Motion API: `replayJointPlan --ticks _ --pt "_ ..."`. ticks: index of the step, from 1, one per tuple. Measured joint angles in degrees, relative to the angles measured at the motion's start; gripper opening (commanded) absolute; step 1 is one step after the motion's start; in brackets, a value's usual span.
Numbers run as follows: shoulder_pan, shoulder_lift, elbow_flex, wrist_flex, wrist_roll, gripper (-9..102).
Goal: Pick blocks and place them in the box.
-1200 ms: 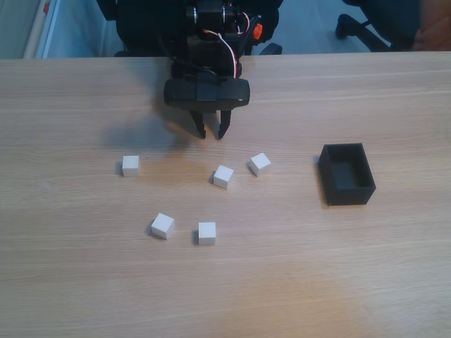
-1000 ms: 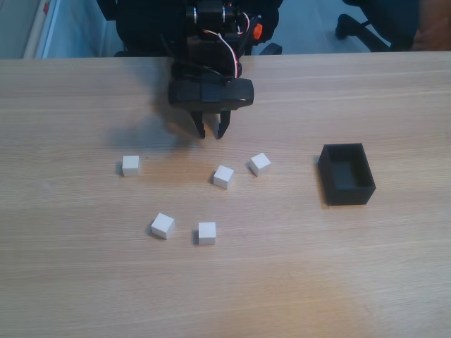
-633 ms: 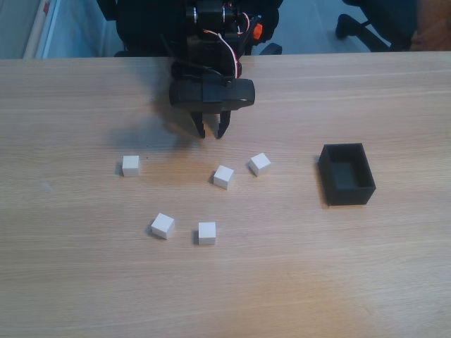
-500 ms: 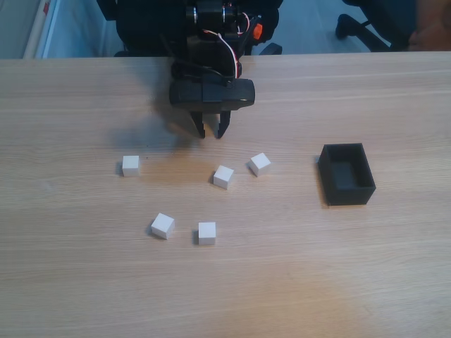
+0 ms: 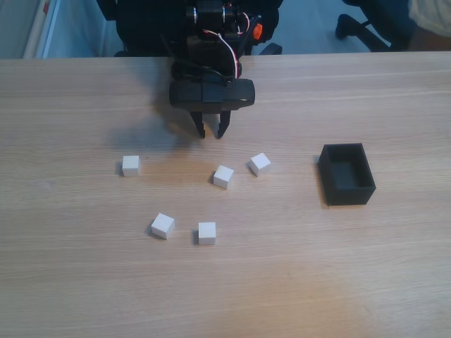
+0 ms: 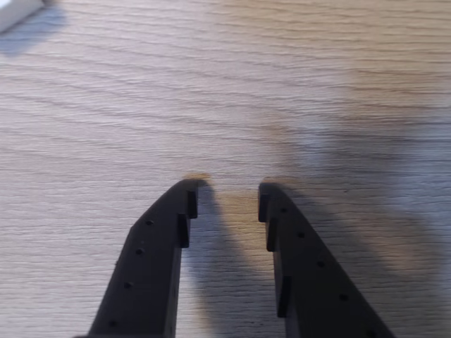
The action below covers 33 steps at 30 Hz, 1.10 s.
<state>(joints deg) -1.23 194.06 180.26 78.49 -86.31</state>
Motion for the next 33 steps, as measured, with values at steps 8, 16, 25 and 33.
replayJointPlan --ticks 8,16,25,33 --pt "0.0 0.0 0.0 0.0 0.0 7" --pt "0.0 0.0 0.0 0.0 -0.26 7" --pt "0.0 0.0 0.0 0.0 -0.35 2" --pt "-0.35 0.0 0.0 0.09 -0.44 0"
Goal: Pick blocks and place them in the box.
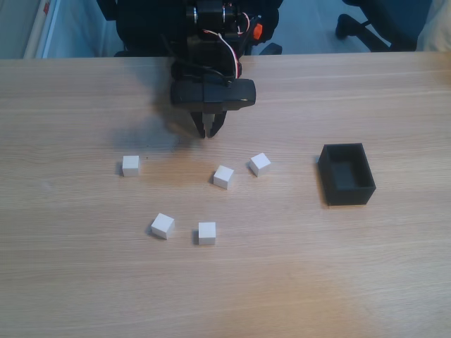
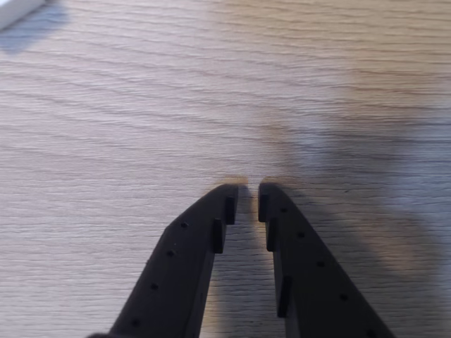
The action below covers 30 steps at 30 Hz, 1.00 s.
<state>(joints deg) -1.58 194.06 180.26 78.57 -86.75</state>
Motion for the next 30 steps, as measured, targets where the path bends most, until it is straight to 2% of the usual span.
replayJointPlan --ticks 8,11,19,23,30 --pt "-1.32 0.0 0.0 -0.18 1.32 0" --pt "-3.16 -0.7 -0.26 -2.46 3.16 4" --pt "-9.49 -16.44 -8.96 -16.88 12.48 19" --pt "-10.72 -27.6 -16.88 -20.39 15.64 25" --pt "-9.58 -42.8 -23.73 -28.3 17.4 27"
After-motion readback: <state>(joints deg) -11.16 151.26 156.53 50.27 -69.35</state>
